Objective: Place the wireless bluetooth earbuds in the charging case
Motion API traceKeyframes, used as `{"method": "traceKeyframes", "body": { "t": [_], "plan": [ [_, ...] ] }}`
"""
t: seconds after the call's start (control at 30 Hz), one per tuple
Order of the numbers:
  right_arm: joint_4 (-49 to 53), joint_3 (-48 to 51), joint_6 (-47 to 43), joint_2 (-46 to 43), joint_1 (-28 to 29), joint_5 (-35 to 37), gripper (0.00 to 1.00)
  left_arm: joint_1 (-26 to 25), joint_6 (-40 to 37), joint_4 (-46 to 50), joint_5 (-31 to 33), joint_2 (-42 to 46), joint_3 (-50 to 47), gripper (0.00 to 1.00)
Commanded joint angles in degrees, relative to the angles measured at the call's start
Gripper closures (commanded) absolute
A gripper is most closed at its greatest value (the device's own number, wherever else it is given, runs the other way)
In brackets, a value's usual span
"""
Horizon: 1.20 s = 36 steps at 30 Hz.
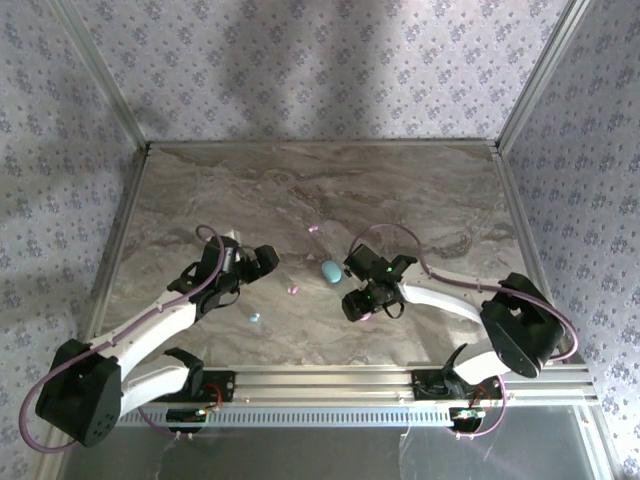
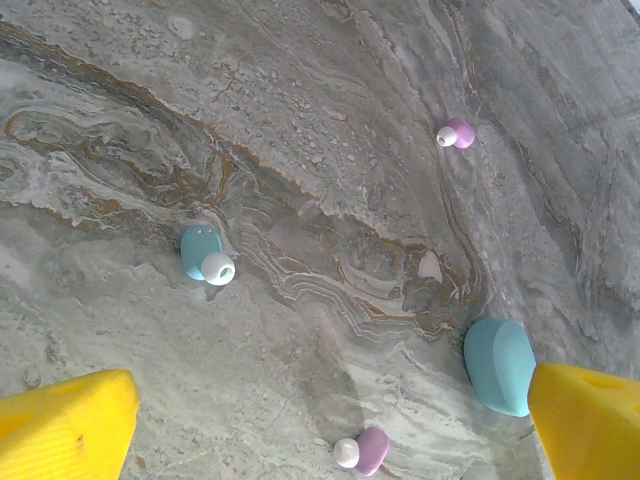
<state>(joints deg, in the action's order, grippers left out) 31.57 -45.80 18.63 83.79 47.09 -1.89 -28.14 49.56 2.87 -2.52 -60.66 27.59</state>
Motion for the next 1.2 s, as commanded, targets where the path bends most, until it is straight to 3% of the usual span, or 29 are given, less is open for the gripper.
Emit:
{"method": "traceKeyframes", "body": {
  "t": [0.0,0.43,0.67,0.87,1.17],
  "plan": [
    [2.24,-2.2,0.26,1.61,0.85,2.14,0.32,-0.42,-1.06,0.11,0.28,0.59,2.02,0.0],
    [2.62,-3.5,1.01,2.87,1.16,3.53,0.48,-0.63,-1.62,1.0,0.86,2.0,1.73,0.0],
    [4.7,-3.28,1.49,2.26,1.16,3.91,0.5,-1.01,-1.57,0.99,0.68,2.39,1.41,0.0],
    [5.42,-3.1,1.75,1.91,1.3,4.01,0.46,-1.24,-1.42,1.08,0.94,2.81,1.08,0.0],
    [5.78,-2.48,2.33,1.03,1.34,3.9,0.58,-1.91,-1.37,0.38,0.69,3.55,0.48,0.0]
  ]
}}
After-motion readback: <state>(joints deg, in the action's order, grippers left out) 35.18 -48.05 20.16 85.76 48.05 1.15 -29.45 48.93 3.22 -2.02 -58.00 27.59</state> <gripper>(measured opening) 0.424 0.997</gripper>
